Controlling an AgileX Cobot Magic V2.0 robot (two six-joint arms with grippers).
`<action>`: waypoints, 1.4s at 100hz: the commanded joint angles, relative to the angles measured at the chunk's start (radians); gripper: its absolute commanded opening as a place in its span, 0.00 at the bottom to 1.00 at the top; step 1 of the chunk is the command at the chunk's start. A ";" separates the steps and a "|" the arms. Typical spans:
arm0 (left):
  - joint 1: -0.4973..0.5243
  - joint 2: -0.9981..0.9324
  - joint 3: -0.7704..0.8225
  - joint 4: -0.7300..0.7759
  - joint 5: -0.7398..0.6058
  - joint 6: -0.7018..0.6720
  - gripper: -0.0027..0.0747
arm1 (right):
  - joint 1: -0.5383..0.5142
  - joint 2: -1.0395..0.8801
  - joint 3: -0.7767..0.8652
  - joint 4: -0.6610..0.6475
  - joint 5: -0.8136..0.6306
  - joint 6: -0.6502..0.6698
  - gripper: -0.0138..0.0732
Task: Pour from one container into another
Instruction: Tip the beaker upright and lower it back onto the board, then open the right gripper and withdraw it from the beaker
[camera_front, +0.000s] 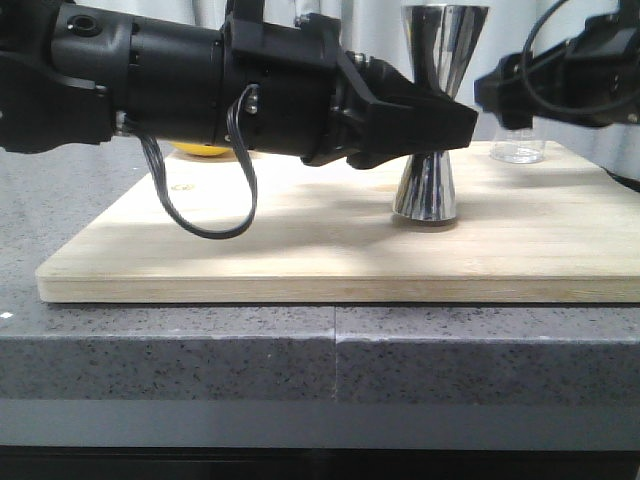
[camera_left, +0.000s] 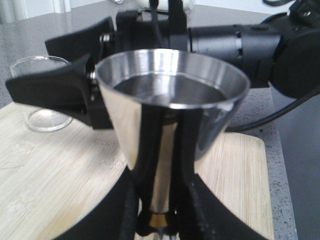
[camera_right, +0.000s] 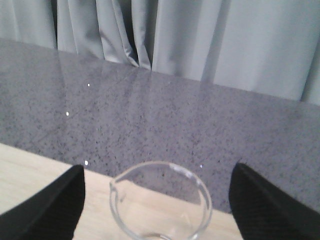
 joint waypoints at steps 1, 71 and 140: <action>0.000 -0.057 -0.024 -0.052 -0.076 -0.007 0.01 | -0.006 -0.077 -0.018 -0.008 -0.094 0.000 0.78; 0.110 -0.057 -0.024 -0.054 -0.082 -0.007 0.01 | -0.006 -0.466 -0.018 -0.008 -0.055 0.037 0.78; 0.209 -0.057 -0.026 -0.058 -0.113 -0.007 0.01 | -0.006 -0.543 -0.018 -0.008 0.050 0.037 0.78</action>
